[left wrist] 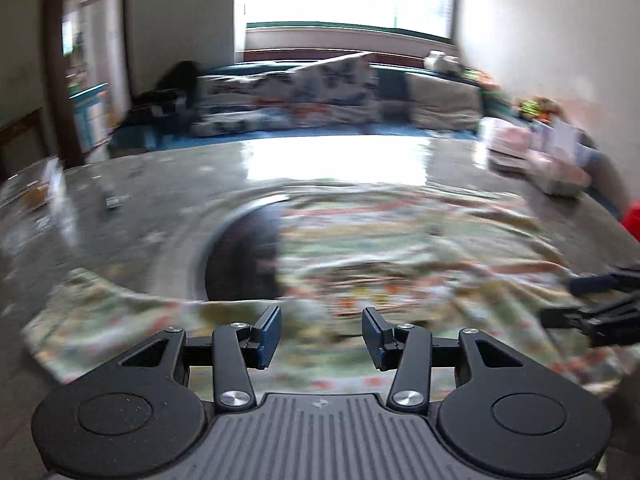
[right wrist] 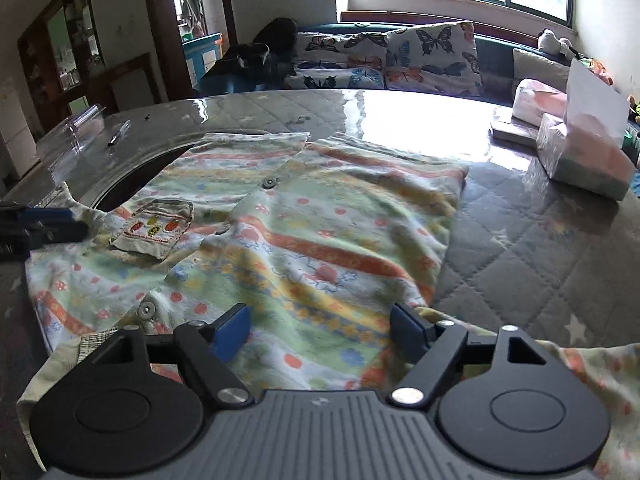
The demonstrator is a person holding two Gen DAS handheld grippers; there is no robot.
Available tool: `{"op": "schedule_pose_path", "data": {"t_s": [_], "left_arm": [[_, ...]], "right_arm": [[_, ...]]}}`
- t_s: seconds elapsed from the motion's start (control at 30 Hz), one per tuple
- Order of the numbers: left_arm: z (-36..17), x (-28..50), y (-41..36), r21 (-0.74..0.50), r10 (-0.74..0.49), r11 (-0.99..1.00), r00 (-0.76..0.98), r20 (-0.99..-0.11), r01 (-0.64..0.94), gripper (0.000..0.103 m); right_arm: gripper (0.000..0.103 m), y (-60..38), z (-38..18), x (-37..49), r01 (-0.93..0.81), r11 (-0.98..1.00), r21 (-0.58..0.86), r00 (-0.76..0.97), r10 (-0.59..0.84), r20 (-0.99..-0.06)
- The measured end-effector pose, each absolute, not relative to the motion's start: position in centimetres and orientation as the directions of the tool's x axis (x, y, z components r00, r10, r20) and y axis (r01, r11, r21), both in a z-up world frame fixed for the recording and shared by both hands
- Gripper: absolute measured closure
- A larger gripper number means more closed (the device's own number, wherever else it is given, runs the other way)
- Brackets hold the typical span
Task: Fold clothes
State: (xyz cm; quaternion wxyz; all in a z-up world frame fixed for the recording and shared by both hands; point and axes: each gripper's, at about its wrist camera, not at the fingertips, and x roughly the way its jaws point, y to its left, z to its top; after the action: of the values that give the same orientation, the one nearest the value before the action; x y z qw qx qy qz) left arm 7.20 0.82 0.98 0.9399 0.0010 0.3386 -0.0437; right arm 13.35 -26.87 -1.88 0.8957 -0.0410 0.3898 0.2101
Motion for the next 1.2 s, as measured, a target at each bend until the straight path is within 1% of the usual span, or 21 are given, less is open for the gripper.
{"op": "schedule_pose_path", "data": {"t_s": [0.13, 0.23, 0.3, 0.43, 0.57, 0.67, 0.73, 0.77, 0.83, 0.87, 1.07, 1.2], "left_arm": [[0.2, 7.4, -2.4, -0.046, -0.183, 0.978, 0.737, -0.651, 0.203, 0.055], [-0.3, 7.2, -4.3, -0.061, -0.253, 0.957, 0.712, -0.655, 0.284, 0.055], [-0.6, 7.1, -5.5, -0.065, -0.296, 0.938, 0.691, -0.659, 0.340, 0.055], [-1.2, 6.5, -7.3, -0.067, -0.362, 0.900, 0.652, -0.666, 0.432, 0.055], [-1.6, 6.3, -7.7, -0.055, -0.377, 0.883, 0.635, -0.674, 0.466, 0.055], [-1.6, 6.6, -7.4, -0.074, -0.397, 0.875, 0.620, -0.677, 0.479, 0.055], [-1.6, 6.8, -7.2, -0.081, -0.404, 0.870, 0.610, -0.682, 0.486, 0.055], [-1.7, 6.9, -7.1, -0.083, -0.407, 0.868, 0.605, -0.684, 0.490, 0.055], [-1.8, 7.0, -7.0, -0.083, -0.411, 0.864, 0.601, -0.686, 0.497, 0.055], [-1.8, 7.1, -7.0, -0.083, -0.413, 0.862, 0.599, -0.686, 0.500, 0.055], [-1.9, 6.9, -7.0, -0.074, -0.425, 0.849, 0.594, -0.683, 0.523, 0.055], [-1.9, 6.7, -7.1, -0.070, -0.423, 0.849, 0.596, -0.682, 0.523, 0.055]], "right_arm": [[0.026, -27.1, -1.0, 14.0, -0.408, 0.909, 0.090, 0.620, 0.348, -0.704], [0.030, -27.1, -0.4, 15.6, -0.387, 0.917, 0.091, 0.635, 0.337, -0.695], [0.037, -27.2, -0.2, 16.8, -0.367, 0.927, 0.073, 0.651, 0.312, -0.692], [0.047, -28.0, -0.4, 20.3, -0.305, 0.950, 0.070, 0.662, 0.264, -0.702], [0.054, -28.8, -1.2, 23.8, -0.249, 0.967, 0.054, 0.667, 0.212, -0.714], [0.065, -29.6, -1.9, 26.1, -0.214, 0.974, 0.077, 0.664, 0.203, -0.719], [0.067, -30.0, -2.3, 27.4, -0.188, 0.977, 0.098, 0.661, 0.200, -0.724], [0.070, -30.2, -2.5, 28.0, -0.181, 0.978, 0.106, 0.665, 0.201, -0.719], [0.087, -30.2, -2.7, 28.8, -0.179, 0.978, 0.110, 0.668, 0.203, -0.716], [0.097, -30.1, -2.7, 29.1, -0.177, 0.978, 0.109, 0.669, 0.200, -0.716], [0.098, -29.0, -3.0, 30.1, -0.193, 0.980, 0.042, 0.688, 0.166, -0.706], [0.094, -29.0, -2.5, 30.2, -0.190, 0.981, 0.028, 0.687, 0.153, -0.710]]}}
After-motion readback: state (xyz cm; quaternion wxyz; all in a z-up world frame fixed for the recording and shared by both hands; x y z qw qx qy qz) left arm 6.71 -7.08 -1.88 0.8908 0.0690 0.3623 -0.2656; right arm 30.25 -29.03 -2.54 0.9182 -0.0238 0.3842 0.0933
